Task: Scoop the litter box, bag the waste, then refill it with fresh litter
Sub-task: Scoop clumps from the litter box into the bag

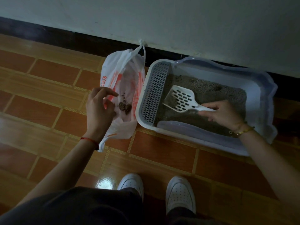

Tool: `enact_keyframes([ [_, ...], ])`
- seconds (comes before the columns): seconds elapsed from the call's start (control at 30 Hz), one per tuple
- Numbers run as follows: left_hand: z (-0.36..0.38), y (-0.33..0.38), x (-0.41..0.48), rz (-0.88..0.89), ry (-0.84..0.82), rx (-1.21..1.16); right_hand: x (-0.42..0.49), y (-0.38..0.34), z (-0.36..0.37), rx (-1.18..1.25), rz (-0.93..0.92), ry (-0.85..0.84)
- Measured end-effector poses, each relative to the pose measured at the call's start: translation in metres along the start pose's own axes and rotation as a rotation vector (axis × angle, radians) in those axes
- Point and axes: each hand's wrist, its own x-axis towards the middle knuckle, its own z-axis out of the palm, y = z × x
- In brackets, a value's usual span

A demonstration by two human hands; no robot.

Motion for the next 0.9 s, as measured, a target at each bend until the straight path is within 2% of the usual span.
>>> enact_keyframes([
  [0.07, -0.001, -0.001, 0.000, -0.002, 0.004, -0.002, -0.007, 0.004, -0.008, 0.084, 0.000, 0.042],
  [0.23, -0.005, 0.007, -0.002, 0.008, -0.001, -0.013, -0.022, -0.005, -0.017, 0.293, -0.011, 0.028],
  [0.63, -0.009, 0.003, -0.002, 0.022, 0.005, 0.000, -0.034, -0.032, -0.017, 0.269, -0.095, 0.088],
  [0.9, -0.017, -0.009, -0.001, -0.062, 0.018, 0.045, -0.032, -0.078, -0.011, 0.165, -0.290, 0.050],
])
